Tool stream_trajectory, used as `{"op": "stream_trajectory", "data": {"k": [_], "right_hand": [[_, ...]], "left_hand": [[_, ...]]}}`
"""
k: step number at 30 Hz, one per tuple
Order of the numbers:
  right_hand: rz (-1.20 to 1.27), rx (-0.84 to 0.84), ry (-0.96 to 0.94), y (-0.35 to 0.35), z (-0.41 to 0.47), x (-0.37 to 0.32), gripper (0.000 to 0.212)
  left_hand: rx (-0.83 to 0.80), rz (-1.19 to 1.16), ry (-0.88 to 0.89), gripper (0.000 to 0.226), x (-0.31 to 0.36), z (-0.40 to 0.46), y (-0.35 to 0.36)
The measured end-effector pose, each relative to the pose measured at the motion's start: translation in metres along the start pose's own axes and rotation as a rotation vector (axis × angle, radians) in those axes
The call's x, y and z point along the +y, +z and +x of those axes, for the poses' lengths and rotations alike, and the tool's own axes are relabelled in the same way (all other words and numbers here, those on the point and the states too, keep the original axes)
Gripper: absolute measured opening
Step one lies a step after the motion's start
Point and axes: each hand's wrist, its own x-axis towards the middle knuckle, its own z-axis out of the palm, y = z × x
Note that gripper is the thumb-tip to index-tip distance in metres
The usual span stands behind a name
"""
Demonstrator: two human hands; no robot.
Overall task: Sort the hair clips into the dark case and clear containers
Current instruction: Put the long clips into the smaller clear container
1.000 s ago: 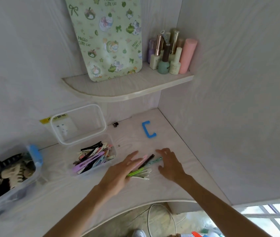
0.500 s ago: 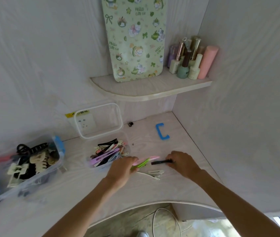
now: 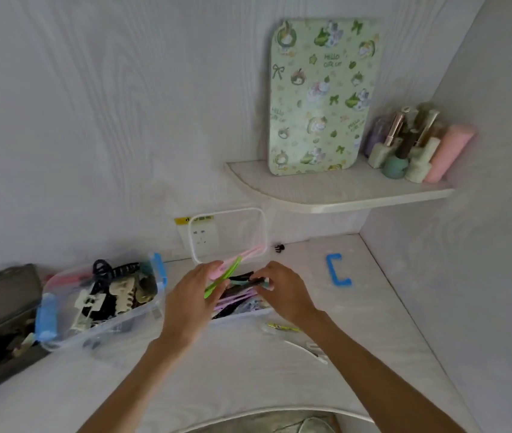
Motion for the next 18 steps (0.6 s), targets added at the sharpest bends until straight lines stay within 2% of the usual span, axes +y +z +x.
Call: {"op": "stream_trajectory", "data": {"k": [4, 6, 9, 11, 13, 15, 17, 18], "right_hand": [[0.048, -0.041, 0.018, 0.005, 0.001, 0.005, 0.032], [0.011, 0.008, -0.003, -0.01, -0.009, 0.015, 0.028], [-0.04, 0.019, 0.042, -0.037, -0.031, 0.041, 0.019], [-0.096, -0.098, 0.101, -0.05, -0.047, 0.06, 0.015], [-0.156, -0.208, 0.166, -0.057, -0.063, 0.075, 0.017], [-0.171, -0.269, 0.205, -0.055, -0.076, 0.083, 0.044], [-0.22, -0.356, 0.197, -0.044, -0.089, 0.088, 0.078], [-0.269, -0.405, 0.189, -0.035, -0.097, 0.091, 0.087]], "left_hand": [[-0.031, 0.046, 0.01, 0.028, -0.004, 0.002, 0.001], [-0.043, 0.06, 0.007, 0.029, -0.007, 0.007, 0.007], [-0.165, 0.096, 0.021, 0.034, -0.013, 0.01, 0.021], [-0.214, 0.154, 0.073, 0.042, -0.016, 0.01, 0.028], [-0.157, 0.138, 0.158, 0.041, -0.009, 0.006, 0.034], [-0.052, 0.075, 0.267, 0.026, 0.008, 0.0, 0.034], [-0.058, 0.031, 0.372, 0.012, 0.029, -0.011, 0.039], [-0.098, 0.015, 0.414, 0.013, 0.037, -0.018, 0.045]]}}
